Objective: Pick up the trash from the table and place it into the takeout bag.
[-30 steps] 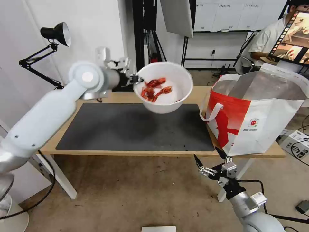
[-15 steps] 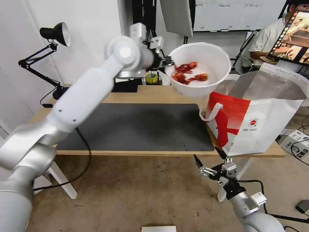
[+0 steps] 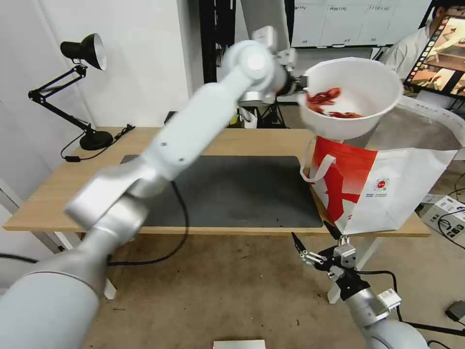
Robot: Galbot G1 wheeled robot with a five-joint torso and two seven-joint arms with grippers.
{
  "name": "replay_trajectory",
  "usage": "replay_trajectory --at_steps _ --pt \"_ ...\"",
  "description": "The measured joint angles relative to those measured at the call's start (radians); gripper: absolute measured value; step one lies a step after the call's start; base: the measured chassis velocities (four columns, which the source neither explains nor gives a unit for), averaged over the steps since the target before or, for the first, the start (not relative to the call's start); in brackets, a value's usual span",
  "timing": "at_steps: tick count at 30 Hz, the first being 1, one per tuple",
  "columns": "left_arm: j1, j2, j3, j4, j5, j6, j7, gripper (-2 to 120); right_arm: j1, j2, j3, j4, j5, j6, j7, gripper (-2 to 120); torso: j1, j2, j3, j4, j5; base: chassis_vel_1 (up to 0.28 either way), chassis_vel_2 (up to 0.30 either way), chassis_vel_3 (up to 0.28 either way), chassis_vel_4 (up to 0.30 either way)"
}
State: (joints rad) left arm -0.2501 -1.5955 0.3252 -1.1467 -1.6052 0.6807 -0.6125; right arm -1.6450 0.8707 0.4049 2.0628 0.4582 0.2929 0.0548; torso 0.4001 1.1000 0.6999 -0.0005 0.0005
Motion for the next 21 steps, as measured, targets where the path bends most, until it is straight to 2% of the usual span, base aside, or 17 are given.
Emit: replay_trajectory --at_steps 4,6,7,9,10,13,17,21 --pt "0.004 -0.009 0.038 0.01 0.065 -0.078 0.006 0 0.0 0.0 0.0 0.0 0.0 0.0 0.0 100 0.0 0.0 0.0 0.0006 -0.0002 0.0 0.0 0.0 0.0" --pt "0.017 -0.008 0.079 0.01 0.173 -0.164 0.046 0 0.0 0.0 0.0 0.0 0.0 0.0 0.0 100 0.0 0.0 0.0 0.0008 -0.0004 0.0 0.0 0.0 0.0" --pt "0.017 -0.008 0.079 0.01 0.173 -0.164 0.046 0 0.0 0.0 0.0 0.0 0.0 0.0 0.0 100 0.0 0.0 0.0 0.0008 -0.0004 0.0 0.0 0.0 0.0" --pt "0.035 -0.005 0.119 0.001 0.265 -0.248 0.08 0 0.0 0.0 0.0 0.0 0.0 0.0 0.0 100 0.0 0.0 0.0 0.0005 -0.0004 0.0 0.0 0.0 0.0" --pt "0.035 -0.005 0.119 0.001 0.265 -0.248 0.08 0 0.0 0.0 0.0 0.0 0.0 0.0 0.0 100 0.0 0.0 0.0 0.0005 -0.0004 0.0 0.0 0.0 0.0" --pt "0.058 -0.002 0.167 -0.014 0.364 -0.328 0.114 0 0.0 0.0 0.0 0.0 0.0 0.0 0.0 100 0.0 0.0 0.0 0.0004 -0.0004 0.0 0.0 0.0 0.0" --pt "0.07 0.02 0.227 -0.054 0.436 -0.361 0.146 0 0.0 0.0 0.0 0.0 0.0 0.0 0.0 100 0.0 0.0 0.0 0.0004 -0.0004 0.0 0.0 0.0 0.0" --pt "0.074 0.048 0.276 -0.095 0.473 -0.364 0.158 0 0.0 0.0 0.0 0.0 0.0 0.0 0.0 100 0.0 0.0 0.0 0.0005 -0.0005 0.0 0.0 0.0 0.0"
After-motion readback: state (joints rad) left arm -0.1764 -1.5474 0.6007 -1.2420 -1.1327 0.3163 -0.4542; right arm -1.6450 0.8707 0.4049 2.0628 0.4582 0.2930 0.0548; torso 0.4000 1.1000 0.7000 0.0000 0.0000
